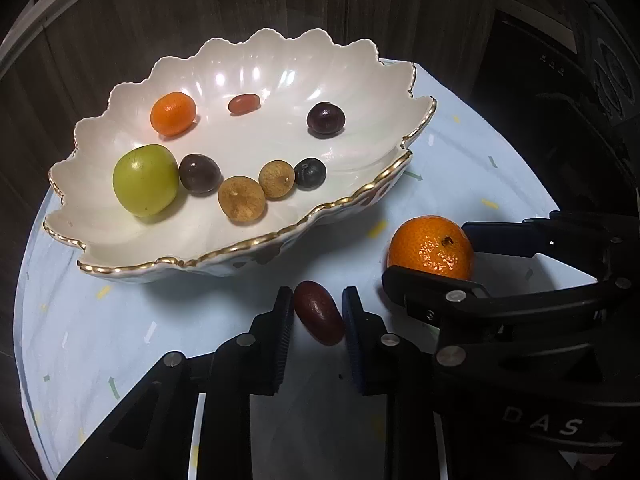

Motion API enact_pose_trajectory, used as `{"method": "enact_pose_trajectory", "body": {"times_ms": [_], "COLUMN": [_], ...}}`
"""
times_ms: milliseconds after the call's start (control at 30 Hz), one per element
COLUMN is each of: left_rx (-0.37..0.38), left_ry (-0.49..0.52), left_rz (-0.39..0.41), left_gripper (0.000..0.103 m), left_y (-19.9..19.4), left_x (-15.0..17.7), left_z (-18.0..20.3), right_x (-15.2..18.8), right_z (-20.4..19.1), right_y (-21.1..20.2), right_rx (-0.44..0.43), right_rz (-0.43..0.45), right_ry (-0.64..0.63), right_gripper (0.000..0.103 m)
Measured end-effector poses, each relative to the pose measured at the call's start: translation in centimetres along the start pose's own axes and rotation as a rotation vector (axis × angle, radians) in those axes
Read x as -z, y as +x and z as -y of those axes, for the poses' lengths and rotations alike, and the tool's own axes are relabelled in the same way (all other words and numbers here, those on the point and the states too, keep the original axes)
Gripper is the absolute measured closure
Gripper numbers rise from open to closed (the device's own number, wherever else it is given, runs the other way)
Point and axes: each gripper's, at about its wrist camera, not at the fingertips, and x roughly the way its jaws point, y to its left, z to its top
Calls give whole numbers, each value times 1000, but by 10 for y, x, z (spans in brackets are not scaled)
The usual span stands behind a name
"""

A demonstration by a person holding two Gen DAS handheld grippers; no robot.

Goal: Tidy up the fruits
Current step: 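Close the left gripper on the red date while the right gripper grasps the last tangerine, then carry the red date with the left tool while the right tool carries the tangerine to the bowl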

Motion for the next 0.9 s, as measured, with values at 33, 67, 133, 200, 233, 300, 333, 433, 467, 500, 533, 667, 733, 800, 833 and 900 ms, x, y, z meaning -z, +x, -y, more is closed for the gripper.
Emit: {"method": "enact_pose_trajectory", "body": {"times_ms": [33,67,133,200,233,300,333,433,467,500,533,667,733,800,833,900], "left_rx": [0,-1,-5,-8,-8,-4,-3,-1,0,0,0,-2,-1,-4,-4,-6], "left_ry": [-1,-1,1,3,3,-1,-2,-4,-4,-5,-5,-3,-1,0,0,-1], "left_rz": [1,3,6,7,7,7,6,4,3,4,5,12,16,21,22,28], "left_gripper": [78,78,78,79,79,79,79,79,80,79,80,80,80,80,79,80], "left_y": [0,0,-1,-1,-1,-1,-1,-1,-2,-3,-4,-10,-14,-19,-21,-26], "left_x": [1,1,3,3,3,3,3,3,3,3,3,2,3,4,5,7], "left_z": [0,0,2,3,3,2,2,1,1,1,1,1,1,1,0,0], "right_x": [0,-1,-2,-1,-1,-1,0,1,1,2,2,4,5,5,5,4], "right_z": [0,-1,-3,-5,-7,-7,-6,-6,-6,-6,-5,-5,-6,-7,-8,-10], "right_y": [0,1,2,2,2,1,1,-2,-2,-3,-4,-10,-14,-18,-20,-25], "right_rx": [0,0,-4,-19,-14,-16,-17,-13,-11,-9,-6,-1,1,5,7,11], "right_rz": [1,1,2,1,3,4,5,7,7,8,11,20,25,33,38,48], "right_ry": [0,-2,-9,-16,-18,-19,-17,-9,-8,-6,-4,-1,-3,-6,-9,-14], "right_gripper": [40,42,49,54,55,55,56,56,56,56,56,56,56,56,56,56]}}
